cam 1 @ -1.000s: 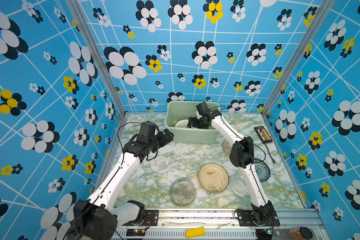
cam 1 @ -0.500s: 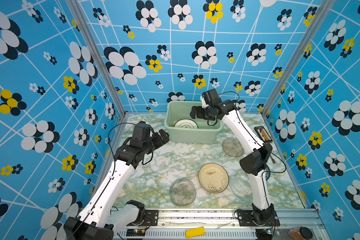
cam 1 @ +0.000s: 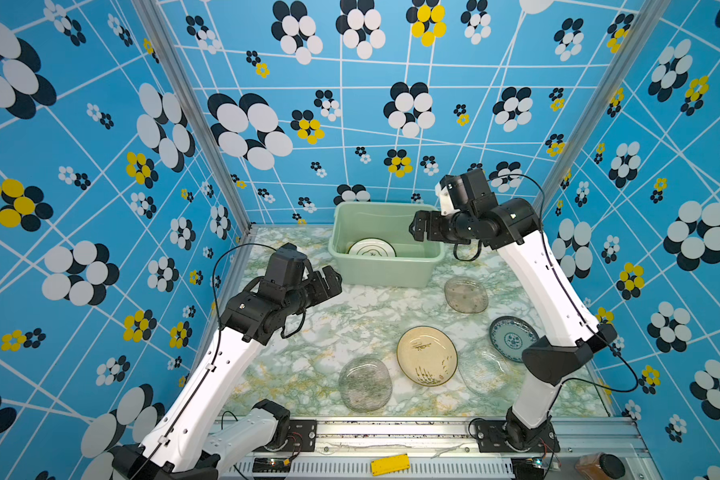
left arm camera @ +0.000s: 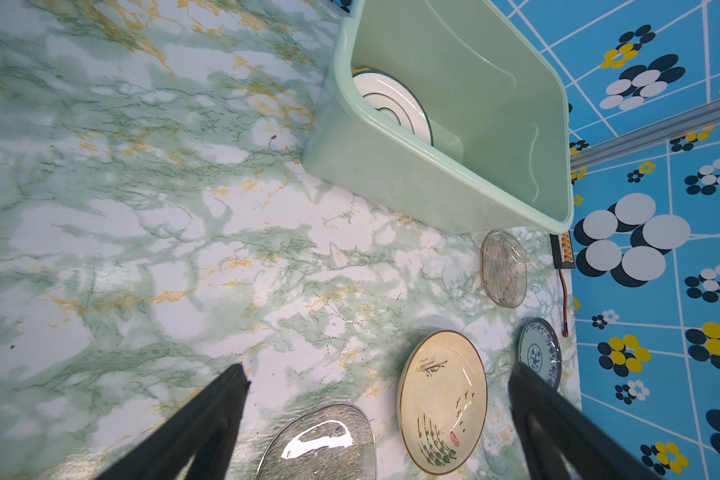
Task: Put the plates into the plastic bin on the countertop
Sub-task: 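Open the right gripper and move both grippers toward the beige painted plate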
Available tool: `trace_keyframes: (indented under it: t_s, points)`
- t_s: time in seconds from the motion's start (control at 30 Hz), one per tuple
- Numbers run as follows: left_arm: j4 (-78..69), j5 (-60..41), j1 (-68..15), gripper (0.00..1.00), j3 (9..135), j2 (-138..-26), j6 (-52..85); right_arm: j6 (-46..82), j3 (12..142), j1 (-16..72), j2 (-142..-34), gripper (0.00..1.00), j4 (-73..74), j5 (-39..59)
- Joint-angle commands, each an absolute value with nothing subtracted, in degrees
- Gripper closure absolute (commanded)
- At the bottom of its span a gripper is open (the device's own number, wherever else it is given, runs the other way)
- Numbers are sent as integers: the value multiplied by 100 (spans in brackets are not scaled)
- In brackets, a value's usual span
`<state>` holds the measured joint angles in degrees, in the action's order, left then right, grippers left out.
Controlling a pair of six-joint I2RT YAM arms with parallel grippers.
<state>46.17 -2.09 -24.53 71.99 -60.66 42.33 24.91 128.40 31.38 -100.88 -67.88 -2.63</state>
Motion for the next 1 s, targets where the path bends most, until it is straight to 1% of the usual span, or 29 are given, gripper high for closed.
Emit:
trace_keyframes:
  t_s: [0.0, 0.17, 0.27, 0.43, 0.5, 0.63, 0.77, 0.97]
  points:
    - [4555, -367, -2707, 1, 7437, -6222, 3827, 2716, 11762, 3131, -9376, 2, -6914, -21]
    - [4231, -1470, -3030, 1, 7309, -6396, 3542, 3151, 9490, 2806, -7916, 3, -6303, 921]
    - [4112, -1975, -3149, 1, 6983, -6445, 3498, 3473, 8236, 2578, -7231, 3, -6132, 1253]
    - [4001, -2321, -3427, 1, 6556, -6549, 3426, 3762, 6969, 2442, -6656, 4, -5979, 1609]
    - [4000, -2386, -3584, 1, 6435, -6645, 3336, 3707, 6649, 2427, -6648, 5, -5993, 1652]
    - [4178, -2200, -3927, 0, 6339, -6853, 3113, 3420, 6263, 2391, -6923, 6, -5962, 1611]
    - [4094, -2123, -4187, 1, 6156, -6956, 3055, 2941, 6075, 2369, -7416, 14, -5833, 1518]
    - [3887, -2136, -4281, 1, 5954, -7013, 3194, 2170, 6254, 2366, -8184, 25, -5838, 1270]
